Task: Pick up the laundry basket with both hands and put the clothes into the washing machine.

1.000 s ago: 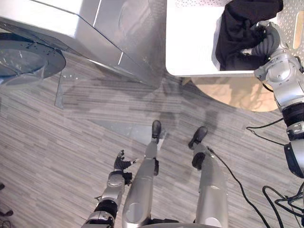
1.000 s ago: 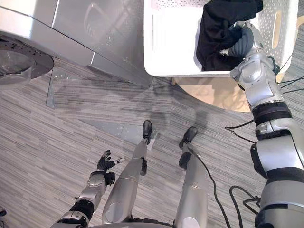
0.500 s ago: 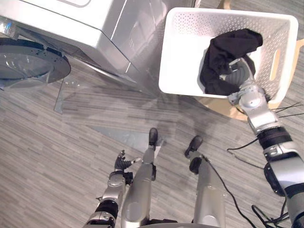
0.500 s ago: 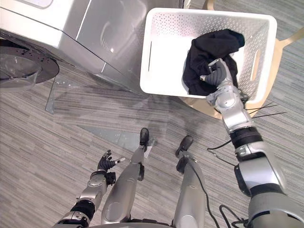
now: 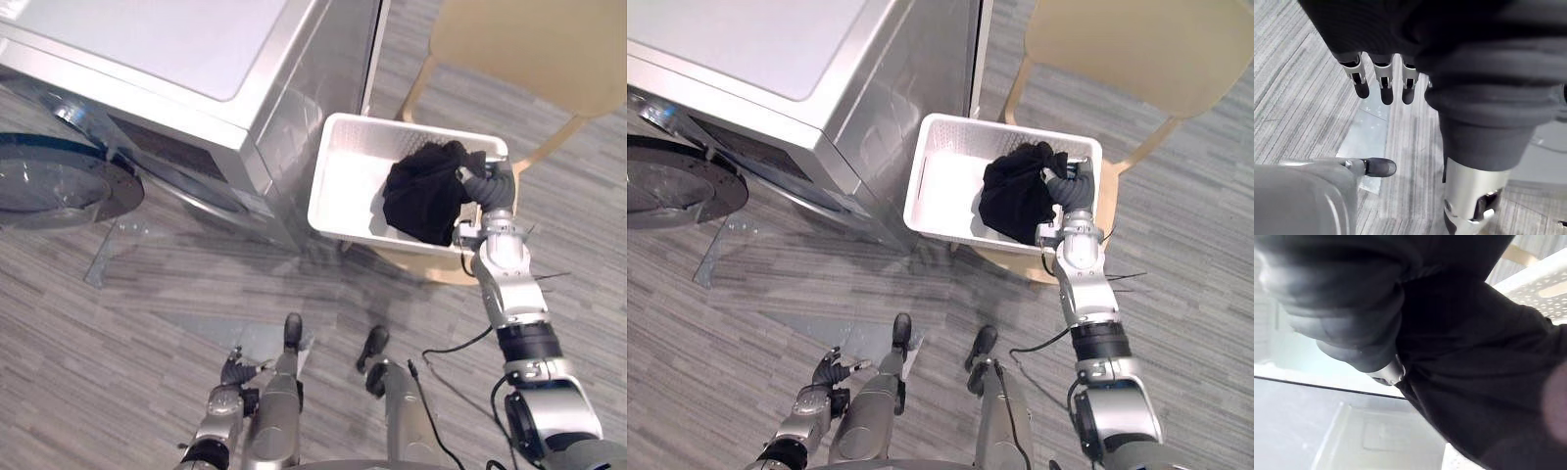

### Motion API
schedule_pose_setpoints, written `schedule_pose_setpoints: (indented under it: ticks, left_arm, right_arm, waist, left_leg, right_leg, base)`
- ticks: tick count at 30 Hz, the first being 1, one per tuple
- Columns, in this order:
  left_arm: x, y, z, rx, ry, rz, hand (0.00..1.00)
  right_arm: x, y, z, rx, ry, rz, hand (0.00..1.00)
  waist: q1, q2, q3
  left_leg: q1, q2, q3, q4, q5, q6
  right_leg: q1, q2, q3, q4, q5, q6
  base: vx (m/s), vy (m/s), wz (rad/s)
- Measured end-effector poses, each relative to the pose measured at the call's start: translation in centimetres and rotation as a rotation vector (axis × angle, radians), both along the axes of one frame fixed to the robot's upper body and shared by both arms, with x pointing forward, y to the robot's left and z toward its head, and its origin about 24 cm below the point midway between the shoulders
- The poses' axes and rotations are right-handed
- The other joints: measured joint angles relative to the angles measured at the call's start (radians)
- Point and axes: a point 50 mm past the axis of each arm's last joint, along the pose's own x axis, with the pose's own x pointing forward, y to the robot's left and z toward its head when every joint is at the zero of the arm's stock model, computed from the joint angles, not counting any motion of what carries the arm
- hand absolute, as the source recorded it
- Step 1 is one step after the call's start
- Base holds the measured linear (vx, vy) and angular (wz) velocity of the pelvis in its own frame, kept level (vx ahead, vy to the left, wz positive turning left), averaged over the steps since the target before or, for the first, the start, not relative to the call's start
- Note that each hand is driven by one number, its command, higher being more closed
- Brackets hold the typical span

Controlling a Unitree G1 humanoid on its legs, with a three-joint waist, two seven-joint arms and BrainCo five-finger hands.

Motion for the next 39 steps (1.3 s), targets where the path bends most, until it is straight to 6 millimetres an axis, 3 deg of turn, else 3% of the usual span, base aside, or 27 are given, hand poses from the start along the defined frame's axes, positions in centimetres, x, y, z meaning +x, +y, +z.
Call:
schedule_pose_setpoints:
  ticks: [4,9,13,14,15,16,17,18,20,21,22,23,27,28,29,31,32,35,38,39]
  left_arm:
    - [-2.1,1.4,-0.5,0.010,0.051,0.086,0.00]
    - [-3.7,1.9,-0.8,-0.043,0.055,0.233,0.00]
    - [-2.6,1.3,-0.1,-0.109,-0.042,0.312,0.00]
    - [-1.5,1.0,0.5,-0.125,-0.097,0.316,0.00]
    - [-0.2,0.9,1.3,-0.130,-0.164,0.306,0.00]
    - [0.6,0.8,1.8,-0.128,-0.201,0.293,0.00]
    - [1.7,0.8,2.8,-0.122,-0.263,0.269,0.00]
    - [2.5,0.9,3.6,-0.117,-0.317,0.257,0.00]
    - [3.9,0.3,5.3,-0.114,-0.408,0.207,0.00]
    - [4.8,-0.4,6.4,-0.124,-0.471,0.173,0.00]
    - [5.1,-0.8,6.8,-0.131,-0.496,0.153,0.00]
    - [5.8,-2.0,7.4,-0.153,-0.531,0.115,0.00]
    - [7.6,-5.3,10.8,-0.209,-0.683,-0.027,0.00]
    - [8.6,-6.7,12.8,-0.228,-0.773,-0.095,0.00]
    - [9.1,-7.3,13.7,-0.232,-0.811,-0.122,0.00]
    - [9.4,-8.5,15.6,-0.220,-0.903,-0.209,0.00]
    - [9.6,-9.0,16.2,-0.209,-0.934,-0.250,0.00]
    - [11.3,-11.1,18.5,-0.151,-1.029,-0.425,0.00]
    - [12.9,-14.6,21.9,-0.102,-1.176,-0.632,0.00]
    - [13.4,-15.3,22.7,-0.079,-1.213,-0.677,0.00]
  right_arm:
    - [-1.7,0.4,-1.2,0.060,0.003,0.061,1.00]
    - [-2.5,1.4,-0.9,0.085,-0.027,0.098,1.00]
    - [-2.7,2.5,-0.3,0.100,-0.072,0.110,1.00]
    - [-2.8,2.6,-0.3,0.109,-0.072,0.106,1.00]
    - [-3.2,2.5,0.2,0.118,-0.101,0.094,1.00]
    - [-3.5,2.3,0.6,0.123,-0.124,0.081,1.00]
    - [-4.4,1.9,1.3,0.128,-0.178,0.057,1.00]
    - [-4.7,2.2,2.2,0.128,-0.229,0.054,1.00]
    - [-5.1,2.5,4.1,0.125,-0.331,0.062,1.00]
    - [-5.1,2.8,5.4,0.118,-0.396,0.073,1.00]
    - [-5.0,3.1,5.9,0.116,-0.421,0.086,1.00]
    - [-4.9,3.2,6.3,0.112,-0.443,0.094,1.00]
    - [-4.9,4.0,6.3,0.101,-0.435,0.121,1.00]
    - [-4.9,4.4,6.4,0.082,-0.433,0.148,1.00]
    - [-4.9,4.5,6.4,0.080,-0.434,0.154,1.00]
    - [-5.1,5.6,6.7,0.068,-0.441,0.219,1.00]
    - [-5.3,6.1,6.8,0.058,-0.449,0.246,1.00]
    - [-5.2,7.6,7.4,-0.007,-0.465,0.363,1.00]
    - [-5.0,8.2,8.4,-0.065,-0.499,0.430,1.00]
    - [-4.7,9.0,8.7,-0.062,-0.513,0.467,1.00]
  waist:
    - [-0.002,0.020,-0.061]
    - [0.000,0.022,-0.085]
    - [0.000,0.015,-0.083]
    - [0.003,0.015,-0.083]
    - [0.001,0.021,-0.084]
    - [-0.001,0.019,-0.084]
    - [-0.001,0.006,-0.086]
    - [0.006,-0.019,-0.091]
    - [0.036,-0.044,-0.106]
    - [0.059,-0.035,-0.109]
    - [0.069,-0.029,-0.109]
    - [0.077,-0.003,-0.104]
    - [0.071,0.011,-0.094]
    - [0.053,0.003,-0.093]
    - [0.049,0.001,-0.090]
    - [0.049,-0.005,-0.086]
    - [0.044,-0.008,-0.085]
    - [0.004,0.003,-0.096]
    - [-0.025,0.029,-0.119]
    - [-0.033,0.013,-0.122]
  left_leg:
    - [0.069,-0.002,0.019,0.014,-0.041,0.000]
    - [0.135,-0.002,0.085,0.023,-0.071,0.012]
    - [0.128,-0.003,0.130,0.081,-0.107,0.032]
    - [0.117,0.001,0.128,0.116,-0.125,0.054]
    - [0.091,0.019,0.126,0.131,-0.134,0.067]
    - [0.080,0.019,0.115,0.137,-0.132,0.065]
    - [0.080,0.008,0.085,0.155,-0.122,0.060]
    - [0.074,-0.008,0.063,0.170,-0.118,0.055]
    - [0.012,-0.026,0.052,0.215,-0.118,0.053]
    - [-0.032,-0.025,0.046,0.227,-0.108,0.040]
    - [-0.050,-0.018,0.044,0.229,-0.101,0.032]
    - [-0.078,0.001,0.020,0.231,-0.082,0.035]
    - [-0.107,0.007,-0.047,0.173,0.020,0.000]
    - [-0.105,-0.016,-0.053,0.052,0.200,-0.022]
    - [-0.113,-0.020,-0.029,0.078,0.190,-0.011]
    - [-0.143,-0.022,0.097,0.350,-0.005,0.107]
    - [-0.128,-0.015,0.127,0.438,-0.071,0.111]
    - [-0.021,0.045,0.177,0.492,-0.189,0.076]
    - [0.117,0.055,0.165,0.187,-0.166,0.011]
    - [0.136,0.040,0.163,0.115,-0.137,-0.001]
  right_leg:
    - [0.104,0.022,0.022,-0.097,0.037,0.018]
    - [0.175,0.045,0.083,-0.180,0.092,0.014]
    - [0.167,0.045,0.131,-0.177,0.127,0.013]
    - [0.160,0.046,0.154,-0.158,0.138,0.038]
    - [0.153,0.046,0.174,-0.093,0.081,0.064]
    - [0.125,0.037,0.188,0.035,0.002,0.042]
    - [0.126,0.030,0.210,0.226,-0.107,0.066]
    - [0.169,0.029,0.238,0.281,-0.172,0.103]
    - [0.200,0.037,0.284,0.206,-0.220,0.086]
    - [0.207,0.057,0.287,0.118,-0.226,0.071]
    - [0.217,0.071,0.287,0.068,-0.220,0.033]
    - [0.221,0.104,0.276,0.024,-0.190,0.003]
    - [0.194,0.126,0.177,0.072,-0.196,-0.036]
    - [0.185,0.091,0.106,0.055,-0.182,-0.062]
    - [0.183,0.078,0.079,0.055,-0.177,-0.069]
    - [0.183,0.034,0.030,0.046,-0.153,-0.069]
    - [0.188,0.016,0.010,0.040,-0.142,-0.067]
    - [0.199,-0.020,-0.057,0.015,-0.103,-0.048]
    - [0.193,-0.005,-0.109,-0.030,-0.053,-0.010]
    - [0.193,-0.009,-0.119,-0.047,-0.030,-0.005]
  base:
    - [0.08,0.030,-0.11]
    - [0.06,0.025,-0.35]
    - [0.00,0.035,-0.43]
    - [-0.10,0.017,-0.10]
    - [-0.12,-0.004,0.08]
    - [-0.08,-0.032,0.56]
    - [-0.02,-0.079,0.72]
    - [0.00,-0.108,0.66]
    - [-0.10,-0.145,0.31]
    - [-0.15,-0.101,0.09]
    - [-0.19,-0.075,0.10]
    - [-0.20,-0.082,0.18]
    - [-0.22,-0.116,0.83]
    - [-0.20,-0.040,1.22]
    - [-0.25,-0.036,1.24]
    - [-0.18,-0.046,0.81]
    - [-0.18,0.017,0.88]
    - [-0.13,0.100,0.75]
    - [-0.14,0.246,0.67]
    - [-0.09,0.226,0.43]
